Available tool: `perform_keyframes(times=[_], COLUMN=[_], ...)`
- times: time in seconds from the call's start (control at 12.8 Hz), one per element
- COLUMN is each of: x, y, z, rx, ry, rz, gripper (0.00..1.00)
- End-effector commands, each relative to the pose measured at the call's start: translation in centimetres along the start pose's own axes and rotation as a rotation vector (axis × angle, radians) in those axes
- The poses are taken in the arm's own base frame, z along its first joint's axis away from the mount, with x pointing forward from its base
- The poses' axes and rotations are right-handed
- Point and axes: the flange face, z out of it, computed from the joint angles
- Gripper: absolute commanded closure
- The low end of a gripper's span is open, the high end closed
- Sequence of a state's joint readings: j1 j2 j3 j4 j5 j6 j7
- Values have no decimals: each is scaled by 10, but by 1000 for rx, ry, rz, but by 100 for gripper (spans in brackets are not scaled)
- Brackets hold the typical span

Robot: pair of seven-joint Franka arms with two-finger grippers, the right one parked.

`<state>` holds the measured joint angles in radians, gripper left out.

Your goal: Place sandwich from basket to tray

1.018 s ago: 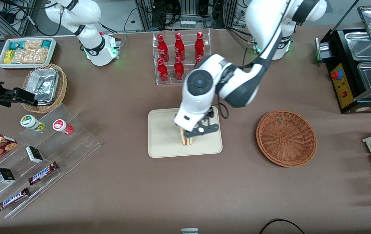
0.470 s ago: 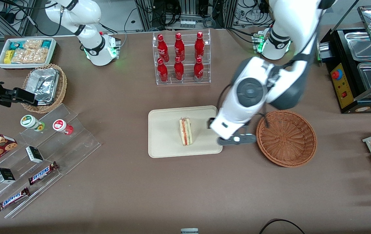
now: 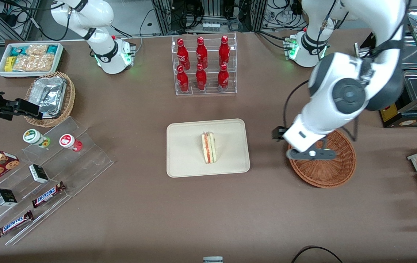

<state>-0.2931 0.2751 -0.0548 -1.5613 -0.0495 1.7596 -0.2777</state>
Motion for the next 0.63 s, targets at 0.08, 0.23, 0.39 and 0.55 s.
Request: perform_keyframes(times=[0.08, 0.23, 0.39, 0.55], x=[-25, -32, -40, -49], y=[-60, -91, -104, -110], z=[-32, -53, -64, -74], rx=[-11, -13, -9, 2], ry=[-27, -21, -29, -33], rz=[97, 68, 49, 44], gripper=[0, 0, 0, 0])
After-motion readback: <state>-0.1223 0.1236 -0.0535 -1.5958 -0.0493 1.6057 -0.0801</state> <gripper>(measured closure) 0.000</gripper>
